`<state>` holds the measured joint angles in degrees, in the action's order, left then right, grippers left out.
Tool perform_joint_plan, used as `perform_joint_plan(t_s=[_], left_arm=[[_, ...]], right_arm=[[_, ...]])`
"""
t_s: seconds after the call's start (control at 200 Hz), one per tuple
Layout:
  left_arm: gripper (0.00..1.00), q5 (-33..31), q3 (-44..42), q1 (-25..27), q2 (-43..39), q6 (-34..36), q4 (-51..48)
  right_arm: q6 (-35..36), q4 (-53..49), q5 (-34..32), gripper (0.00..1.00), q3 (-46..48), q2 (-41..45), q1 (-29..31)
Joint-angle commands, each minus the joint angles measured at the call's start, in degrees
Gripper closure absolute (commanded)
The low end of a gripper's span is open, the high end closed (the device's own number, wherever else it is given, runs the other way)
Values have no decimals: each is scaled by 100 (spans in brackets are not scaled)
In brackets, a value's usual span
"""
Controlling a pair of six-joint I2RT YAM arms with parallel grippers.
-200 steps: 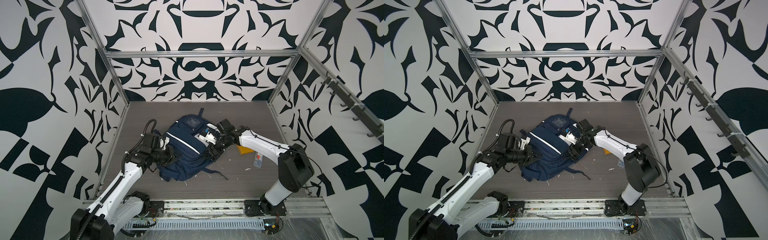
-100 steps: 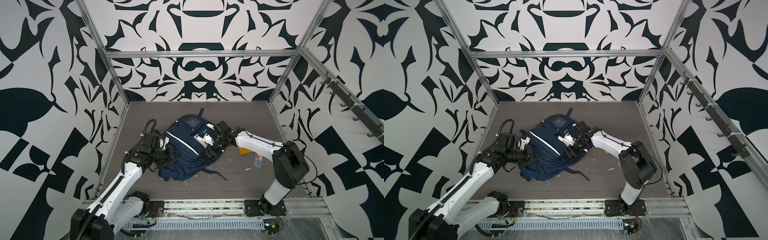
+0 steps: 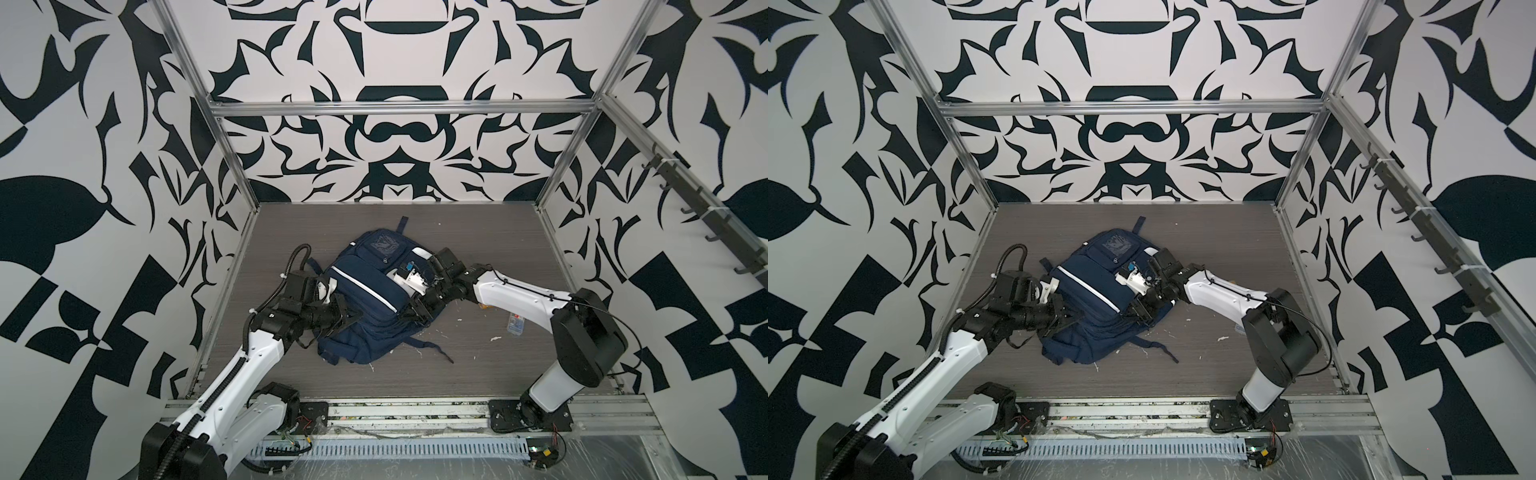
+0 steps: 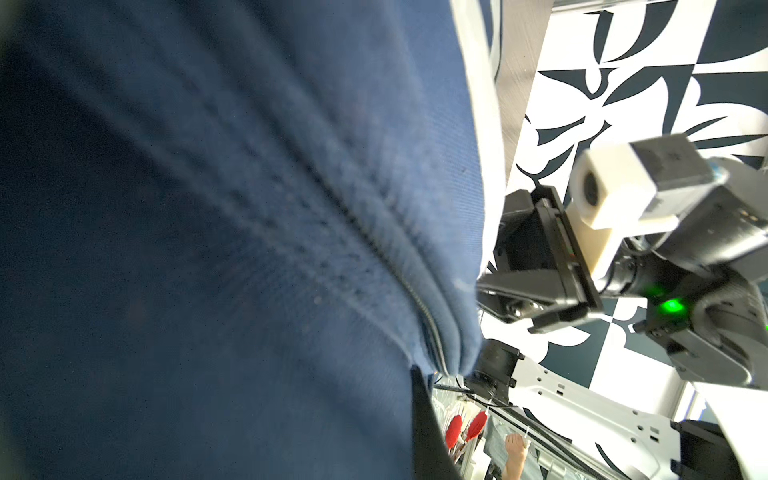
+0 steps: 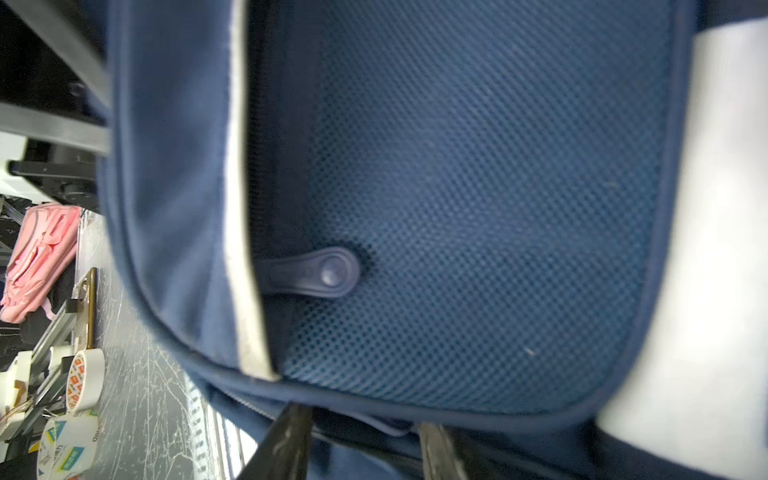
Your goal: Pack the student bag
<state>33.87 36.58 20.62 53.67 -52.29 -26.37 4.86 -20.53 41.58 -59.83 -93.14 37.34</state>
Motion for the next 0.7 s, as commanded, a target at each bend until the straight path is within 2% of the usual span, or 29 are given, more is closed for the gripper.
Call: perform_joint_plan(t_s=[0.0,0.155,0.275,0.56,0.695], left_arm=[[100,621,-8,109,-138,-48,604],[100,639,-36,109,-107,-56,648],[100,661,-37,104,-70,-62,685],[100,632,-37,109,-2,-65,742],[100,595,-54,109,24,-101,782]], right_arm=[[18,516,359,51,62,326,219],[68,428,202,51,158,341,395],[76,469,-284,54,190,323,460],[227,427,-862,87,130,458,484],[429,209,-1089,97,104,613,489]])
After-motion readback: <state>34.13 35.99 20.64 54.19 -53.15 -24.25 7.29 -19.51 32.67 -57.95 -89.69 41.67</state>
